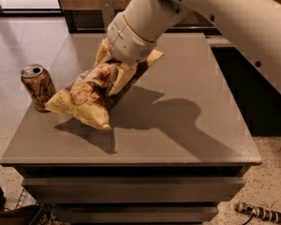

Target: Move brown chip bag near orange can

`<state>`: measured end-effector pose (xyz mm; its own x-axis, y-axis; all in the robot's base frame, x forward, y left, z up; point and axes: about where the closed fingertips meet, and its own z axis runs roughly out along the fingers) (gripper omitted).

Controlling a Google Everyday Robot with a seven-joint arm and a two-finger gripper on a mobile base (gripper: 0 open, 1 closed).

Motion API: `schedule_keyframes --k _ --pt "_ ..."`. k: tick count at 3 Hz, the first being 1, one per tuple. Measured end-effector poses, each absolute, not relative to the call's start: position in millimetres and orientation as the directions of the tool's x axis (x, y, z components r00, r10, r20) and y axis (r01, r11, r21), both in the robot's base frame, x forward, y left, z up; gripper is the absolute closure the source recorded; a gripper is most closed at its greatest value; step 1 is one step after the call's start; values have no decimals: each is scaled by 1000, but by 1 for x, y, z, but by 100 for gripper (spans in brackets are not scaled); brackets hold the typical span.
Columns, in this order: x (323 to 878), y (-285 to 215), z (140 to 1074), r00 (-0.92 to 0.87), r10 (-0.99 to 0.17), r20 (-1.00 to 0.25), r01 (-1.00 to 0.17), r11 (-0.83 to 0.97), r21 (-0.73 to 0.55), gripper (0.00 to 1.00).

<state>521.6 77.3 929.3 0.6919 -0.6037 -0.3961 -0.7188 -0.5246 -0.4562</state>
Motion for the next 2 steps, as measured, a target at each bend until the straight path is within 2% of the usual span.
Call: schedule_keyframes --k 1,2 --pt "519 81 928 699 -596 -395 -713 -537 -451 74" --pt "518 82 927 701 -594 -395 -711 -540 -450 52"
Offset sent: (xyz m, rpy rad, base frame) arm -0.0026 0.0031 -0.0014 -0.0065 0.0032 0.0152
